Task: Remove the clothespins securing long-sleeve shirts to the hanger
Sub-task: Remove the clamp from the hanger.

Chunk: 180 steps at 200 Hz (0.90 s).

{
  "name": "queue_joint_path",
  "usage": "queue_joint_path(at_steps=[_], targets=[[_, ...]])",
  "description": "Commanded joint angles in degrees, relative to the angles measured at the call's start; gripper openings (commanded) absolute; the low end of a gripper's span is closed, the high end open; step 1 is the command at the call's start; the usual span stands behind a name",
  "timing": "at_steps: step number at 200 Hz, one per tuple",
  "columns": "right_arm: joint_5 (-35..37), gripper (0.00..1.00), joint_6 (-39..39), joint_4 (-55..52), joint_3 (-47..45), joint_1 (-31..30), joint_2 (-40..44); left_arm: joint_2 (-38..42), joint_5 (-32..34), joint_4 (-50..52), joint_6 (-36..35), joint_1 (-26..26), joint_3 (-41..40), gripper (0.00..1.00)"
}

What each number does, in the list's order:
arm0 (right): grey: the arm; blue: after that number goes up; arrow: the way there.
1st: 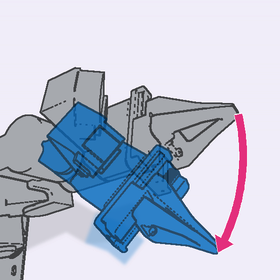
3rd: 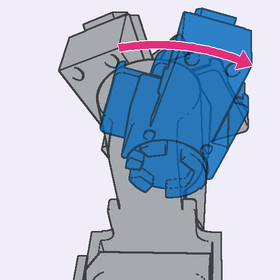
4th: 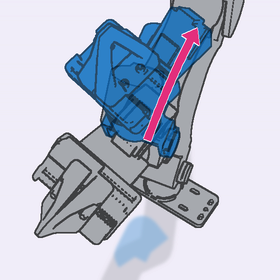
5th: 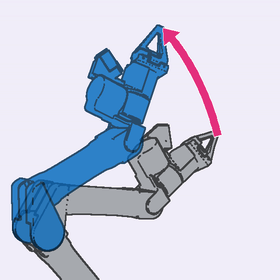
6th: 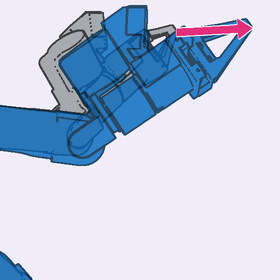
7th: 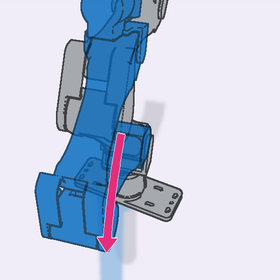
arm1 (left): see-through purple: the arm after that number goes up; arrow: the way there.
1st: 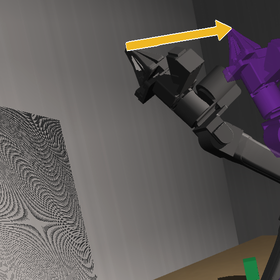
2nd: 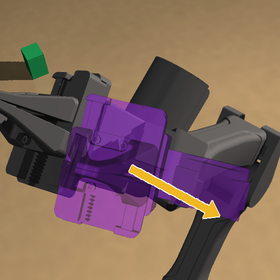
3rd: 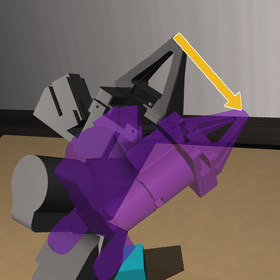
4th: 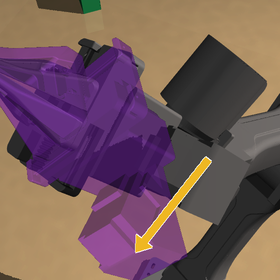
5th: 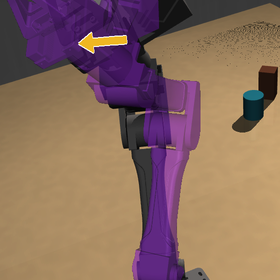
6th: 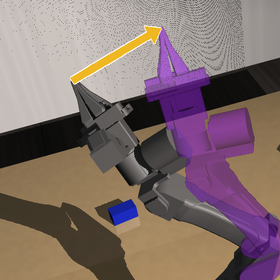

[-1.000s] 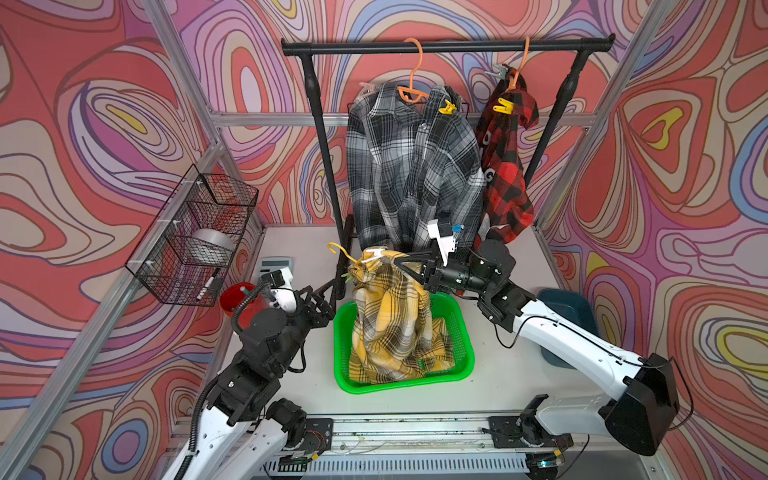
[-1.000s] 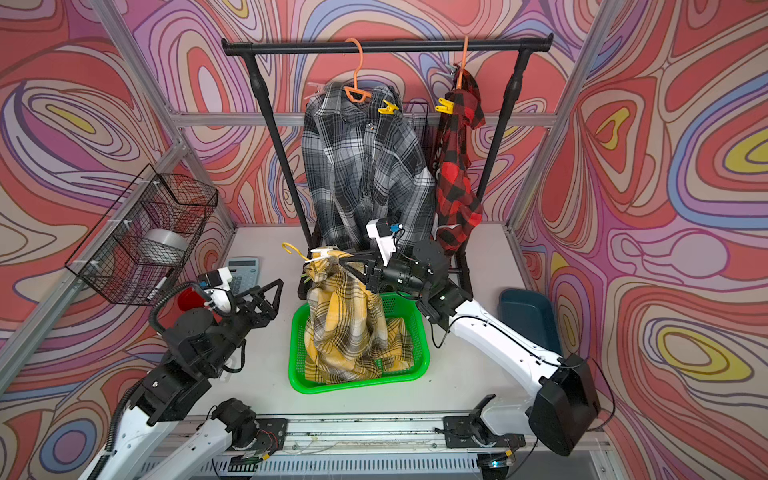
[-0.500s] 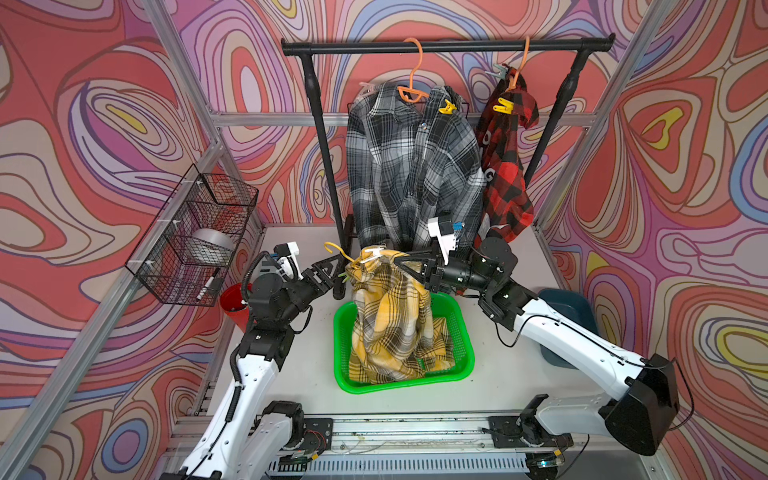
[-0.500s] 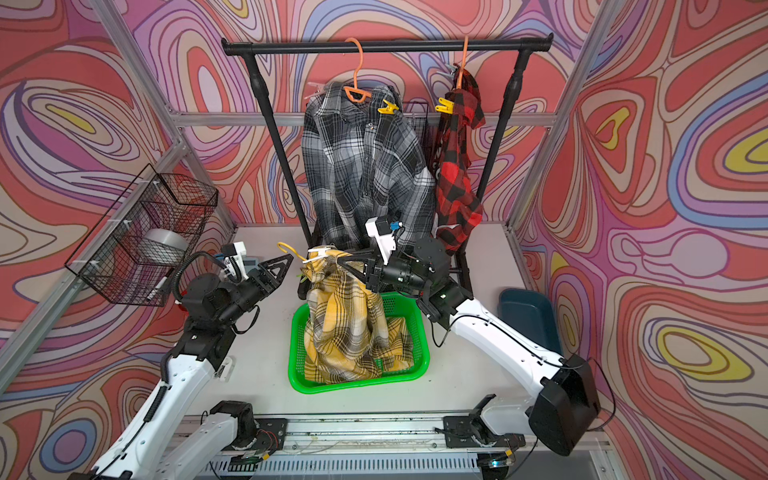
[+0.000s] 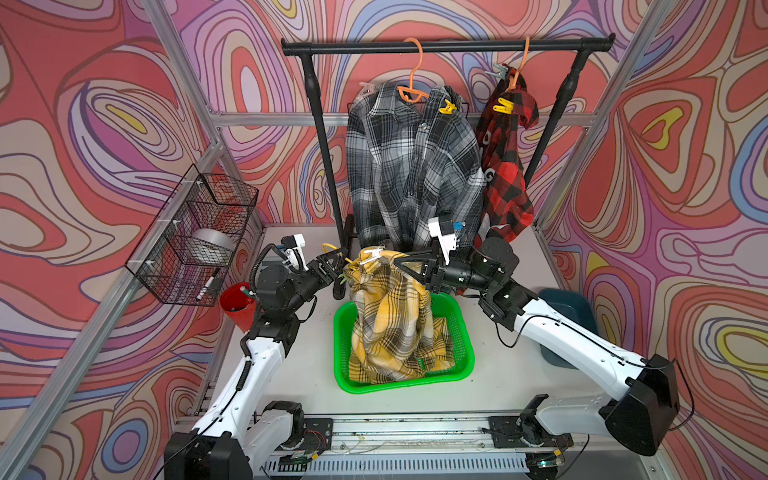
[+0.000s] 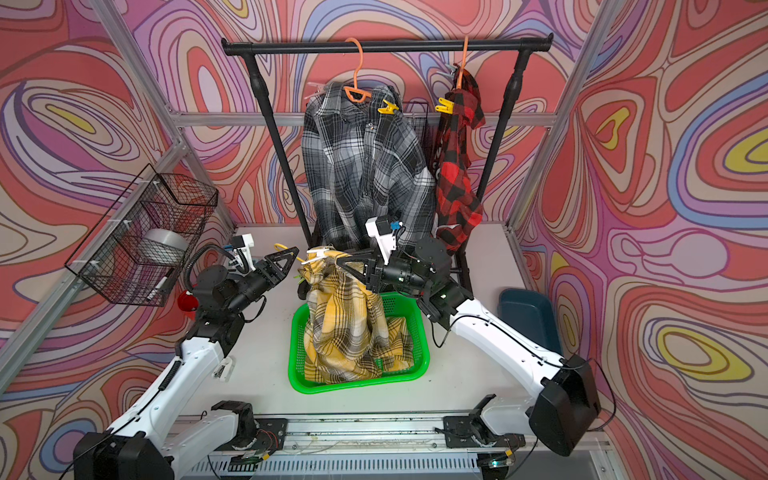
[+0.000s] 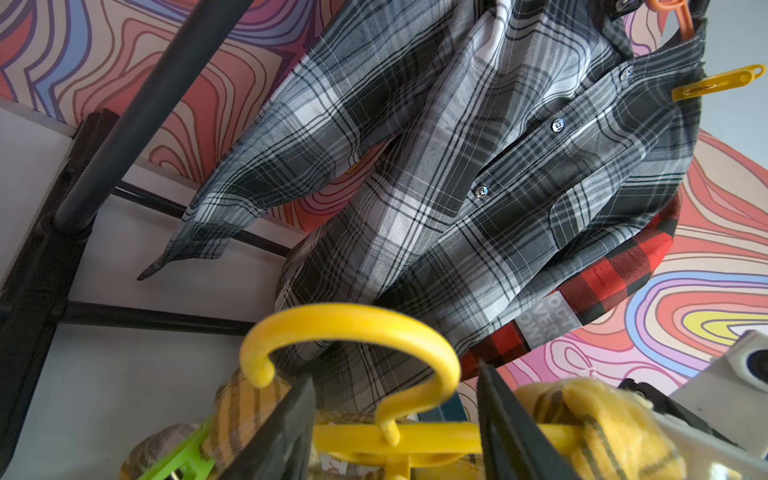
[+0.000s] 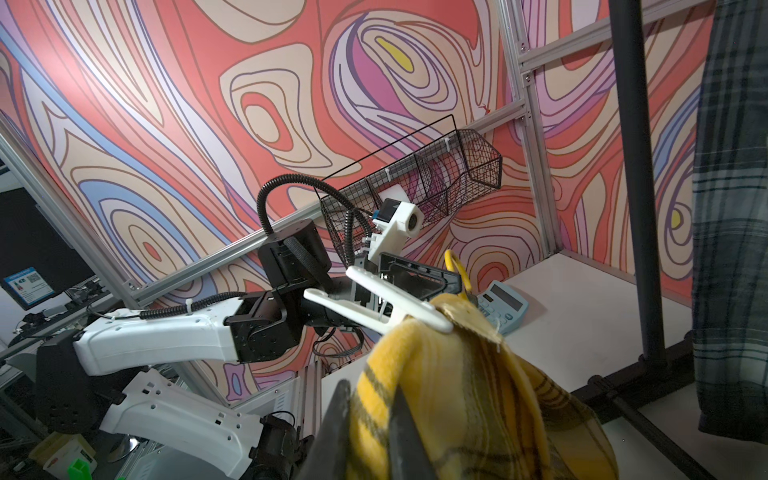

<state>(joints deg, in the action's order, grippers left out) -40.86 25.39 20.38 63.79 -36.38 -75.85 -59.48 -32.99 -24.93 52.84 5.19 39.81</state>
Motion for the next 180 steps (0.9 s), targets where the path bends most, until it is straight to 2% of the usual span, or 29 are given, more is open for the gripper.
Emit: queue_joint_path(at_steps=[1,44,104,156,180], targets=[[-1.24,0.00,2.08,5.49,1.11,0.26,0.68,-2.63,-0.91,-7.99,1.83,-0.36,2.00,0.58],[-1.55,0.00,3.70,7.55,0.90,0.21,-0.68,-5.19,-2.24,-12.15,2.93,-0.36,2.18,0.51],[-1.77,0.00,4.32,6.97,0.72,0.26,-1.89,-5.11,-2.60,-12.17,0.55,-0.40,3.83,0.29],[0.02,0.00,3.28,3.80,-0.24,0.27,-1.21,-5.40,-3.25,-9.41,-3.00,-0.36,6.23,0.00],[0.48,0.00,1.99,0.19,0.14,0.26,-1.02,-5.32,-4.55,-5.01,-7.23,-0.34,8.71,0.00]])
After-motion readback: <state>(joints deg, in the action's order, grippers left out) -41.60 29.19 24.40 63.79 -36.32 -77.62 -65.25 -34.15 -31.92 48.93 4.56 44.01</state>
